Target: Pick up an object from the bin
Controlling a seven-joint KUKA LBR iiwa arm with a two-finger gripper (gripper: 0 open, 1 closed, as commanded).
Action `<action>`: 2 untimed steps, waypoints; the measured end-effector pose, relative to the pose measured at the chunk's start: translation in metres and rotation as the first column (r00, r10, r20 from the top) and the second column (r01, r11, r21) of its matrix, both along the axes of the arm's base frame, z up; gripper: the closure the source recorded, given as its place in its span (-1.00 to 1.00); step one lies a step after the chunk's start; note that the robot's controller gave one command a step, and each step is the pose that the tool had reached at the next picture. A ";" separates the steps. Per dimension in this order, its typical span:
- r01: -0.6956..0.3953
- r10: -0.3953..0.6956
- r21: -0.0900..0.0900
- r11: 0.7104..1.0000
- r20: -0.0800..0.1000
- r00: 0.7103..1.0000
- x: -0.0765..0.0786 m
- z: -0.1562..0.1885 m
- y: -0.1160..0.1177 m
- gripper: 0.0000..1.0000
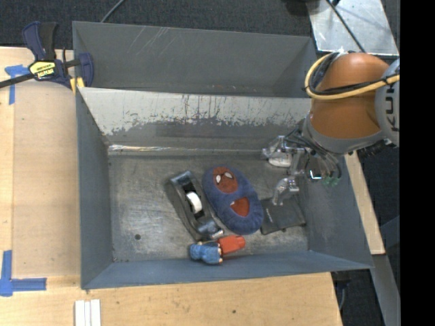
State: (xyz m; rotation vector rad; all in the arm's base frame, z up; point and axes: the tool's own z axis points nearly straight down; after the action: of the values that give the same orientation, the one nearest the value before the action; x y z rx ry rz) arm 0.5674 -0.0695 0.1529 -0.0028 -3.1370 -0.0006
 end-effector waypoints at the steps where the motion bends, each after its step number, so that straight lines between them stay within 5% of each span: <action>1: -0.067 0.067 -0.006 0.998 0.020 0.998 -0.027 -0.079 0.022 -1.00; 2: -0.069 0.069 -0.006 0.998 0.020 0.997 -0.025 -0.075 0.022 1.00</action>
Offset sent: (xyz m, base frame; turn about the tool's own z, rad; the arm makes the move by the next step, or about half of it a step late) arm -0.0314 0.0246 -0.0829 -0.0696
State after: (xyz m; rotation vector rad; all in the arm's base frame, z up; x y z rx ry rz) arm 0.5421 -0.0479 0.0782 0.1056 -3.1554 0.0080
